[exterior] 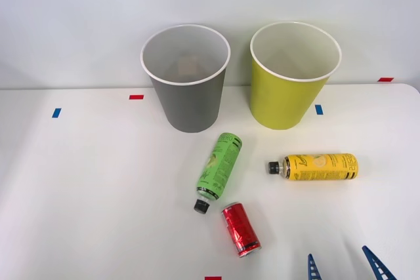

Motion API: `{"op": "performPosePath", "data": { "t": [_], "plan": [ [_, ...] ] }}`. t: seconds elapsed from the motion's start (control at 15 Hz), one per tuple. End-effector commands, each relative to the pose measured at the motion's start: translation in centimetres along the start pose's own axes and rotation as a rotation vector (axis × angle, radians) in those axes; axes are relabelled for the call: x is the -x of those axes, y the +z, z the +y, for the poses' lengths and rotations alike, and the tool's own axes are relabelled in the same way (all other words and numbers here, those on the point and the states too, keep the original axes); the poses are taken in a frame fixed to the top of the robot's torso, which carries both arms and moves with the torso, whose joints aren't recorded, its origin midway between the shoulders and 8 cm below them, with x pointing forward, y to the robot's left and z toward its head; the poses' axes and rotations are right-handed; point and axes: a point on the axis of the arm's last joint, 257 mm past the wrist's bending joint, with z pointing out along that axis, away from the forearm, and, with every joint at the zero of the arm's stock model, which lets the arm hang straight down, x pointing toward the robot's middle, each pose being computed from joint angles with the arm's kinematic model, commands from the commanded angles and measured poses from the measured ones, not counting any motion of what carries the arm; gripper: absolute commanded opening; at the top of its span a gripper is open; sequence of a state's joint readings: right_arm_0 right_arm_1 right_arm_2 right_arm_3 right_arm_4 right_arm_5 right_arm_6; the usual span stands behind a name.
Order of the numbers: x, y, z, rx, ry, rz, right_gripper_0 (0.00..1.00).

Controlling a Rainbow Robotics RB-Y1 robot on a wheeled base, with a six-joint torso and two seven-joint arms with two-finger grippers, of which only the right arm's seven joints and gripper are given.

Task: Put cans in the gray bin, plastic bottles in the light green bin

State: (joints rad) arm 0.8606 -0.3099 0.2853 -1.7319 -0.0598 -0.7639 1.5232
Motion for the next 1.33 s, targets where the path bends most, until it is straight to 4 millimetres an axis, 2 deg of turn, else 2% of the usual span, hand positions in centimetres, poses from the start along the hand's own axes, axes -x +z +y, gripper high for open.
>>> {"op": "performPosePath", "data": {
  "t": [0.07,1.33],
  "plan": [
    [0.00,0.00,0.00,0.000,0.000,0.000,1.00],
    [0.00,0.00,0.00,0.000,0.000,0.000,1.00]
  ]
}}
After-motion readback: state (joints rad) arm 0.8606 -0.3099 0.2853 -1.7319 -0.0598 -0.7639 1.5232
